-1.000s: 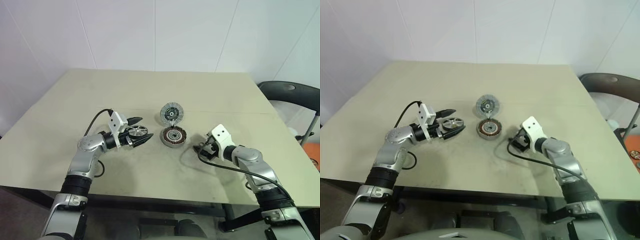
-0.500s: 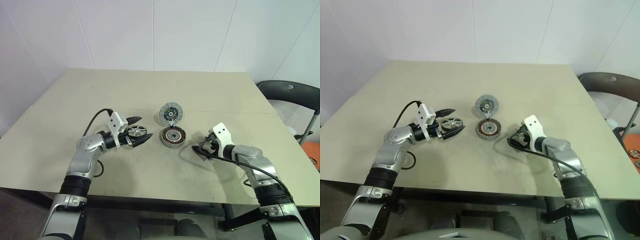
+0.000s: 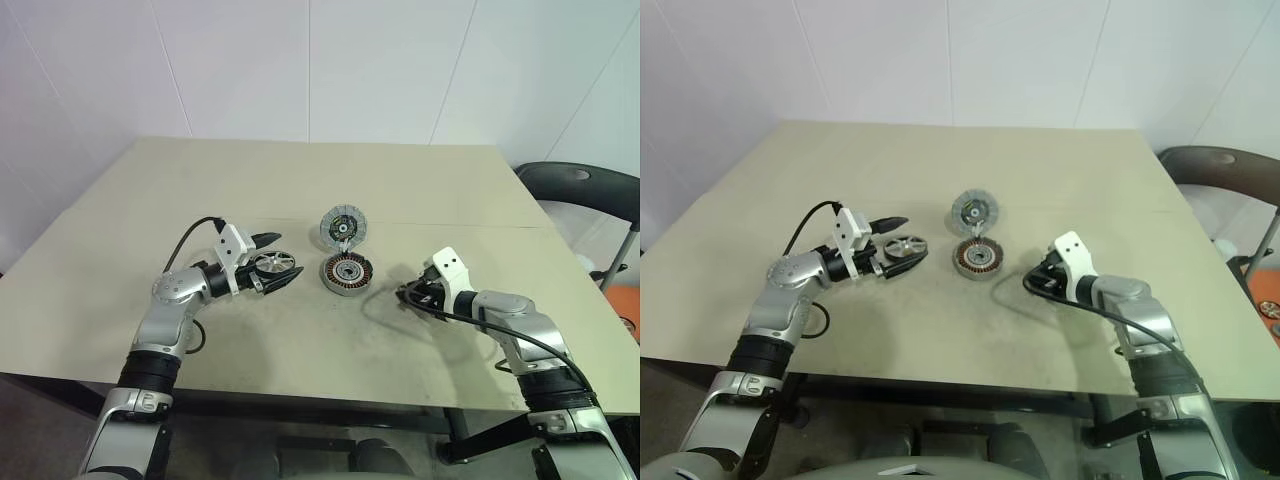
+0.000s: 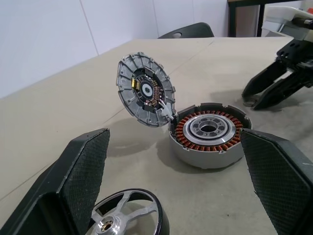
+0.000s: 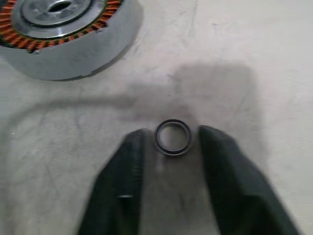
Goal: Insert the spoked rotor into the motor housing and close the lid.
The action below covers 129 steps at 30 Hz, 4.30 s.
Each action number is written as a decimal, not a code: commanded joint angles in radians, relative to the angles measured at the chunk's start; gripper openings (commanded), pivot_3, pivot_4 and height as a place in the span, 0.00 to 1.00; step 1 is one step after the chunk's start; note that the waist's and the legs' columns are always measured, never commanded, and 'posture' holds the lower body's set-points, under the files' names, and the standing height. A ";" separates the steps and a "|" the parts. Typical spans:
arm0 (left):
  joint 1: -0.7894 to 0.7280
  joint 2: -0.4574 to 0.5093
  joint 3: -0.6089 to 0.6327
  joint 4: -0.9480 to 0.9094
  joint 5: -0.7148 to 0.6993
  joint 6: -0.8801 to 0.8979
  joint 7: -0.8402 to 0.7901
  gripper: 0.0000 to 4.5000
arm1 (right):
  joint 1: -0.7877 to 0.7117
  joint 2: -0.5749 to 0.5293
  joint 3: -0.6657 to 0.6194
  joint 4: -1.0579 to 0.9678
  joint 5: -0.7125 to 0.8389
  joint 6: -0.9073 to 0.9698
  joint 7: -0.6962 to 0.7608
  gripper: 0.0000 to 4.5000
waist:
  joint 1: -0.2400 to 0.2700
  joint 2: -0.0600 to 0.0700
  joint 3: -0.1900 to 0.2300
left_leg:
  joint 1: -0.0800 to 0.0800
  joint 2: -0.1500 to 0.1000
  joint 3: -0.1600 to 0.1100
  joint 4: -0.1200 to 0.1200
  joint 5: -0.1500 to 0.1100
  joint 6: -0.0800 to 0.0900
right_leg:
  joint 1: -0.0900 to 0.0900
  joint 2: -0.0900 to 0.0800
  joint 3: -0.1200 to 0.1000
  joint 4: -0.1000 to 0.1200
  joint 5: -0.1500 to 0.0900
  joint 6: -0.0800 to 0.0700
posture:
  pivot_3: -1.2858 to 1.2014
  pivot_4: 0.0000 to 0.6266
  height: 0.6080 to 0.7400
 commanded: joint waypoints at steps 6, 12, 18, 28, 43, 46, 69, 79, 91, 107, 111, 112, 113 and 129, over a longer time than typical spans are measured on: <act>-0.011 0.025 0.010 -0.009 0.008 -0.017 0.000 1.00 | -0.024 0.030 0.015 -0.029 0.000 -0.074 -0.008 0.16 | -0.009 0.000 0.000 | 0.000 0.000 0.000 0.001 0.000 0.000 | 0.000 0.000 0.000 0.000 -0.001 -0.001 | 0.52 0.00 1.00; 0.012 0.044 0.016 -0.013 0.004 -0.012 0.004 1.00 | -0.131 0.136 -0.076 -0.133 0.161 -0.015 -0.011 0.16 | -0.017 0.003 0.002 | -0.001 0.000 0.000 -0.001 0.000 0.000 | -0.002 0.000 0.000 0.001 0.001 0.000 | 0.52 0.00 1.00; 0.023 0.025 -0.002 -0.024 0.009 -0.010 0.018 1.00 | -0.232 0.267 0.056 -0.072 0.097 0.063 -0.136 0.16 | -0.014 0.002 0.001 | -0.002 0.000 -0.001 -0.002 0.000 0.000 | -0.002 0.000 0.000 0.000 0.001 0.000 | 0.52 0.00 1.00; 0.035 0.026 0.002 -0.033 0.011 -0.012 0.028 1.00 | -0.293 0.324 0.110 0.081 -0.005 0.055 -0.247 0.16 | -0.018 0.003 0.002 | -0.002 0.000 -0.001 -0.002 0.000 0.000 | -0.004 0.000 0.000 0.002 0.001 0.000 | 0.52 0.00 1.00; 0.034 0.024 0.001 -0.033 0.012 -0.014 0.039 1.00 | -0.294 0.254 0.157 0.088 -0.039 0.114 -0.171 0.16 | -0.017 0.003 0.002 | -0.002 0.000 -0.001 -0.002 0.000 0.000 | -0.004 0.000 0.000 0.002 0.001 0.000 | 0.52 0.00 1.00; 0.035 0.027 0.002 -0.033 0.012 -0.014 0.039 1.00 | -0.294 0.251 0.154 0.089 -0.039 0.121 -0.165 0.16 | -0.016 0.003 0.002 | -0.002 0.000 -0.001 -0.002 0.000 0.000 | -0.004 0.000 0.000 0.002 0.001 0.000 | 0.52 0.00 1.00; 0.040 0.032 0.001 -0.041 0.012 -0.010 0.040 1.00 | -0.266 0.196 0.202 0.081 -0.080 0.154 -0.148 0.16 | -0.014 0.003 0.002 | -0.002 0.000 -0.001 -0.001 0.000 0.000 | -0.003 0.000 0.000 0.001 0.001 0.000 | 0.52 0.00 1.00; 0.042 0.032 -0.001 -0.047 0.013 -0.008 0.040 1.00 | -0.256 0.176 0.224 0.077 -0.083 0.172 -0.144 0.16 | -0.013 0.002 0.002 | -0.001 0.000 -0.001 -0.001 0.000 0.000 | -0.003 0.000 0.000 0.001 0.000 0.000 | 0.52 0.00 1.00; 0.046 0.032 -0.003 -0.049 0.017 -0.010 0.044 1.00 | -0.257 0.199 0.173 0.088 -0.048 0.155 -0.161 0.53 | -0.014 0.002 0.001 | 0.000 0.000 -0.001 0.000 0.000 0.000 | -0.003 0.000 0.000 0.000 0.000 0.000 | 0.52 0.00 1.00; 0.051 0.030 -0.008 -0.048 0.026 -0.010 0.048 1.00 | -0.264 0.239 0.112 0.110 -0.014 0.113 -0.161 0.24 | -0.014 0.003 0.002 | -0.001 0.000 -0.001 -0.001 0.000 0.000 | -0.003 0.000 0.000 0.000 0.000 0.000 | 0.52 0.00 1.00; 0.052 0.031 -0.008 -0.044 0.030 -0.012 0.048 1.00 | -0.254 0.226 0.144 0.107 -0.029 0.110 -0.148 0.01 | -0.013 0.003 0.002 | -0.001 0.000 -0.001 0.000 0.000 0.000 | -0.004 0.000 0.000 0.000 0.000 0.000 | 0.52 0.00 1.00; 0.051 0.032 -0.008 -0.044 0.030 -0.011 0.048 1.00 | -0.250 0.222 0.151 0.104 -0.031 0.113 -0.147 0.01 | -0.013 0.003 0.002 | -0.001 0.000 -0.001 0.000 0.000 0.000 | -0.004 0.000 0.000 0.000 -0.001 -0.001 | 0.52 0.00 1.00; 0.050 0.032 -0.008 -0.043 0.031 -0.011 0.048 1.00 | -0.247 0.217 0.161 0.101 -0.036 0.116 -0.145 0.01 | -0.012 0.003 0.002 | -0.001 0.000 -0.001 0.000 0.000 0.000 | -0.004 0.000 0.000 0.000 -0.001 -0.002 | 0.52 0.00 1.00; 0.038 0.023 0.006 -0.052 0.005 0.009 0.048 1.00 | -0.246 0.265 -0.007 -0.078 0.218 0.114 -0.026 0.01 | -0.017 0.004 0.003 | -0.005 0.000 -0.001 -0.005 0.000 0.000 | -0.007 0.000 0.000 0.000 0.001 0.000 | 0.52 0.00 1.00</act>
